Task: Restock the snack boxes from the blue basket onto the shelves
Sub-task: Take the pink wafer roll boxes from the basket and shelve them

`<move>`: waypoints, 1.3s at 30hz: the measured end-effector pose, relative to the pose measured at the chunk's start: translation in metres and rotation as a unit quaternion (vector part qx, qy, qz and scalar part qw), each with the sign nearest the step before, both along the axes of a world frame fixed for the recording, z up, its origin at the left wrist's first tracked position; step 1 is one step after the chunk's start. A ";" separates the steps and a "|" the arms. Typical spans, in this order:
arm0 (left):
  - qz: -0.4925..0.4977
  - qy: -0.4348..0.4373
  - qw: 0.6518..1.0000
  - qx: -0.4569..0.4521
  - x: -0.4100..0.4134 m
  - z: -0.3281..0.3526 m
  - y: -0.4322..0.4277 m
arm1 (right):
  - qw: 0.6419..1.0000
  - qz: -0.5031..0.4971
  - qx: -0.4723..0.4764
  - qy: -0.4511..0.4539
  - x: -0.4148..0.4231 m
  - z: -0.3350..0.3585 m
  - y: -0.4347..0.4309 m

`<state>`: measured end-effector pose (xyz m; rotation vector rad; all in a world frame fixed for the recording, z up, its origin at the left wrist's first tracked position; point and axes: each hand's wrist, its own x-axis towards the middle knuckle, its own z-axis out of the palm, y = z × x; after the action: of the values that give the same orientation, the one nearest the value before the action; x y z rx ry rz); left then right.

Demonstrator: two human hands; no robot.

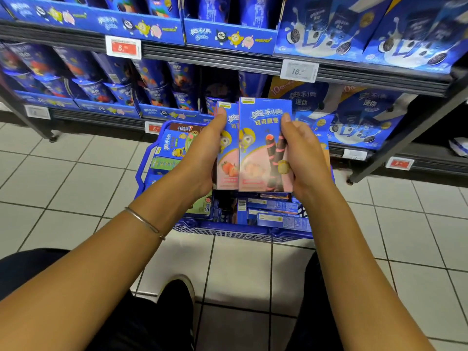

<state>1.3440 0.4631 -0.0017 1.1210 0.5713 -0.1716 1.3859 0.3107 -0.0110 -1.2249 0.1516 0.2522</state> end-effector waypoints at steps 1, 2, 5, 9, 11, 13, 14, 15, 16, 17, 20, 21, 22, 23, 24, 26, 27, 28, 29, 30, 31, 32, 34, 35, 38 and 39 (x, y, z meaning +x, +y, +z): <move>-0.012 -0.011 1.000 -0.012 -0.001 0.001 -0.002 | 1.000 0.000 -0.006 0.001 -0.001 0.000 0.004; -0.027 -0.024 0.999 -0.019 -0.002 0.001 -0.003 | 1.000 0.001 -0.020 0.001 -0.002 0.000 0.009; -0.054 -0.064 0.996 0.000 -0.005 0.004 -0.008 | 0.997 0.009 -0.080 -0.005 -0.002 -0.005 0.017; -0.028 -0.060 0.996 0.062 -0.005 0.005 -0.009 | 0.997 0.066 -0.016 0.044 0.001 -0.007 0.013; -0.011 -0.051 0.998 0.042 -0.005 0.007 -0.008 | 0.994 0.085 -0.003 0.073 0.006 -0.015 0.001; 0.005 -0.053 0.998 0.017 -0.004 0.010 -0.004 | 0.981 0.114 -0.149 0.041 0.008 -0.030 -0.010; 0.014 -0.057 0.998 0.007 -0.003 0.011 -0.001 | 0.956 0.141 -0.256 0.013 0.007 -0.042 -0.016; 0.019 -0.061 0.998 -0.004 -0.002 0.011 0.001 | 0.917 0.185 -0.354 -0.005 0.006 -0.055 -0.021; 0.020 -0.064 0.998 -0.014 -0.001 0.010 0.003 | 0.868 0.248 -0.430 -0.006 0.005 -0.068 -0.026; 0.017 -0.064 0.998 -0.022 -0.001 0.010 0.005 | 0.812 0.319 -0.489 0.008 0.002 -0.079 -0.030; 0.017 -0.066 0.997 -0.030 -0.002 0.011 0.005 | 0.643 0.470 -0.603 0.044 -0.007 -0.099 -0.034; 0.017 -0.065 0.997 -0.032 -0.002 0.011 0.004 | 0.624 0.486 -0.610 0.047 -0.008 -0.101 -0.035; 0.017 -0.063 0.997 -0.032 -0.002 0.010 0.004 | 0.626 0.492 -0.602 0.053 -0.010 -0.101 -0.037; 0.016 -0.060 0.997 -0.033 -0.002 0.010 0.003 | 0.639 0.495 -0.586 0.056 -0.010 -0.100 -0.038; 0.016 -0.057 0.998 -0.033 -0.002 0.010 0.002 | 0.653 0.497 -0.569 0.052 -0.010 -0.097 -0.041; 0.015 -0.052 0.998 -0.032 -0.002 0.010 0.001 | 0.684 0.489 -0.541 0.031 -0.008 -0.095 -0.047; 0.015 -0.050 0.998 -0.032 -0.002 0.010 0.000 | 0.701 0.480 -0.527 0.011 -0.007 -0.096 -0.049; 0.015 -0.049 0.998 -0.031 -0.002 0.011 0.000 | 0.719 0.470 -0.511 -0.007 -0.006 -0.096 -0.050; 0.015 -0.048 0.998 -0.030 -0.002 0.011 0.000 | 0.745 0.453 -0.489 -0.021 -0.005 -0.096 -0.051; 0.016 -0.048 0.998 -0.028 -0.001 0.011 0.001 | 0.778 0.426 -0.461 -0.034 -0.005 -0.094 -0.052; 0.016 -0.048 0.998 -0.026 -0.001 0.012 0.001 | 0.812 0.389 -0.433 -0.050 -0.004 -0.089 -0.052; 0.016 -0.048 0.998 -0.023 -0.001 0.013 0.002 | 0.841 0.346 -0.410 -0.072 -0.003 -0.084 -0.053; 0.020 -0.050 0.998 -0.012 -0.001 0.015 0.003 | 0.889 0.253 -0.362 -0.117 0.000 -0.069 -0.053; 0.023 -0.050 0.998 -0.003 -0.001 0.015 0.004 | 0.912 0.208 -0.329 -0.129 0.002 -0.061 -0.052; 0.034 -0.046 0.998 0.027 -0.001 0.015 0.006 | 0.968 0.082 -0.222 -0.080 0.010 -0.036 -0.049; 0.038 -0.043 0.998 0.033 0.000 0.014 0.007 | 0.979 0.056 -0.189 -0.052 0.013 -0.028 -0.049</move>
<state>1.3435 0.4698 0.0126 1.1638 0.5457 -0.0388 1.3993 0.2617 -0.0394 -1.6234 0.0407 0.2635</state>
